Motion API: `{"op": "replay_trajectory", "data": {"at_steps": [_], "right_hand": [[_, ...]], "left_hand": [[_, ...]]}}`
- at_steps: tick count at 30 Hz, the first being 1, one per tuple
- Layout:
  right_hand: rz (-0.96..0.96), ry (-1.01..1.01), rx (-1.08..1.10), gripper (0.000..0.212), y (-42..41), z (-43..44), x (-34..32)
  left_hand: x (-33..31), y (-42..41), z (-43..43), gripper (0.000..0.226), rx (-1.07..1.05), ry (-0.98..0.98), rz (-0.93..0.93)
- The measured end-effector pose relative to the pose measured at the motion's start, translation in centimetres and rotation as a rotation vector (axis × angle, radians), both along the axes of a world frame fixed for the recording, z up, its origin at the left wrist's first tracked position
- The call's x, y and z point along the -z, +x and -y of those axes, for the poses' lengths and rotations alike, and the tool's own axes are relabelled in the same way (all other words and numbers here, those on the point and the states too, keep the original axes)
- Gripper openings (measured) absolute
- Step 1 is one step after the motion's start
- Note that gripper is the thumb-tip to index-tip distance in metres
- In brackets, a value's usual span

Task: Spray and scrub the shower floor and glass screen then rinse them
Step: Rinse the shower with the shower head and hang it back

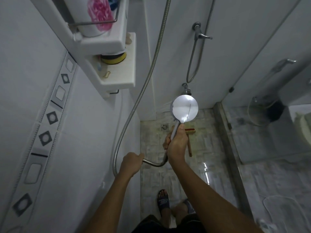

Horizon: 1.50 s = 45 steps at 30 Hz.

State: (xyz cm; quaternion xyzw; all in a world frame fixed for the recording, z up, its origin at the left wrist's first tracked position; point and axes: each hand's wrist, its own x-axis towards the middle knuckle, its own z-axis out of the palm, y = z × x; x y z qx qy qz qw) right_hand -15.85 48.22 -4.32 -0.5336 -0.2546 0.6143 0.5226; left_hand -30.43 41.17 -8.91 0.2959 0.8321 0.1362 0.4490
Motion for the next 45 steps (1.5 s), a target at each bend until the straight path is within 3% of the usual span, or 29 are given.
{"op": "replay_trajectory", "data": {"at_steps": [14, 33, 39, 45], "right_hand": [[-0.072, 0.061, -0.085, 0.048, -0.4, 0.5, 0.3], [-0.007, 0.141, -0.068, 0.043, -1.7, -0.6, -0.1], [-0.03, -0.088, -0.01, 0.05, -0.2, -0.2, 1.3], [-0.023, -0.194, 0.017, 0.057, 0.5, 2.2, 4.0]], "left_hand": [[-0.5, -0.8, 0.8, 0.041, 0.001, -0.015, -0.052], [-1.8, -1.1, 0.6, 0.039, -0.015, 0.025, -0.06], [-1.4, -0.6, 0.9, 0.039, 0.061, -0.034, -0.055], [-0.7, -0.1, 1.4, 0.035, 0.177, -0.128, -0.013]]}}
